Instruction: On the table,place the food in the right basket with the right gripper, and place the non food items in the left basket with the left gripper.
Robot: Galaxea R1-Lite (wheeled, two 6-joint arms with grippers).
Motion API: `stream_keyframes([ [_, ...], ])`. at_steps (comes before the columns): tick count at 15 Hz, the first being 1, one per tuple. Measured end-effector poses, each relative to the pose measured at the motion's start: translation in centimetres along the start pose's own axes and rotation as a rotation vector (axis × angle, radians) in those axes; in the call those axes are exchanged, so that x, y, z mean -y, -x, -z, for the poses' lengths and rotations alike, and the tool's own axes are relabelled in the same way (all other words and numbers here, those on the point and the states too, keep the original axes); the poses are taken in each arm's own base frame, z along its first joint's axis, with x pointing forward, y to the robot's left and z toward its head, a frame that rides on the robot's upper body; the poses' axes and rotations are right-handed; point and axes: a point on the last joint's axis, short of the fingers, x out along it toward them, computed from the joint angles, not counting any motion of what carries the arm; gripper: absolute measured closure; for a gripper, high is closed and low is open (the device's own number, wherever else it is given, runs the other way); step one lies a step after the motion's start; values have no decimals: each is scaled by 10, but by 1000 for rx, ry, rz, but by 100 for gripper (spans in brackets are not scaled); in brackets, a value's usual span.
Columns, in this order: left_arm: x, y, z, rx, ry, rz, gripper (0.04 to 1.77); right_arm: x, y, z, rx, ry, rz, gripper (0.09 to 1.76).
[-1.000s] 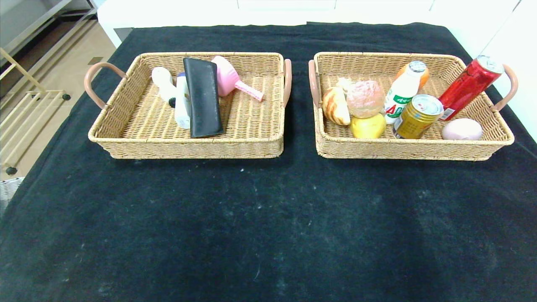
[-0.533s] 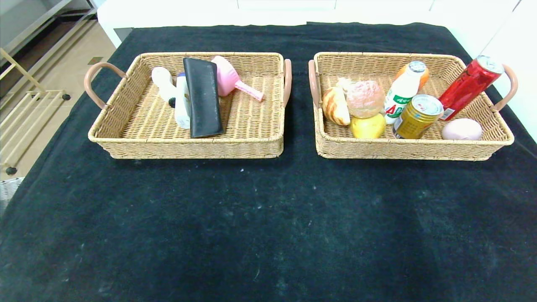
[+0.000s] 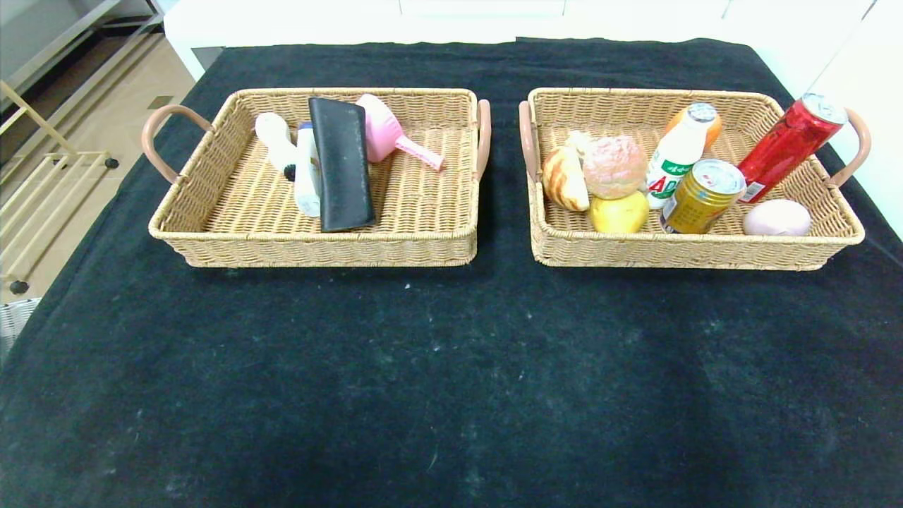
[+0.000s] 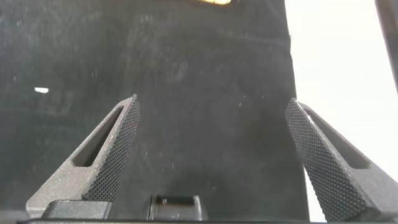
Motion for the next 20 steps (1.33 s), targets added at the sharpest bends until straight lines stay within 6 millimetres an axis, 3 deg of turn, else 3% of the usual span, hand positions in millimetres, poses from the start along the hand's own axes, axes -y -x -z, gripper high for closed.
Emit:
stream_keyframes([
  [4,0,1,37,-4,2,22,9,-4,3,25,41,-24,-46,14],
  [8,-1,-19,68,69,-17,0,9,-6,-9,25,175,-108,-88,14],
  [12,-7,-60,90,241,-48,-57,9,-9,-48,31,297,-106,-116,14],
  [17,-7,-95,136,197,-30,-88,9,-17,-105,79,358,-53,-103,14],
  [20,-6,-104,156,128,-18,-81,9,-21,-120,106,272,8,-83,14],
])
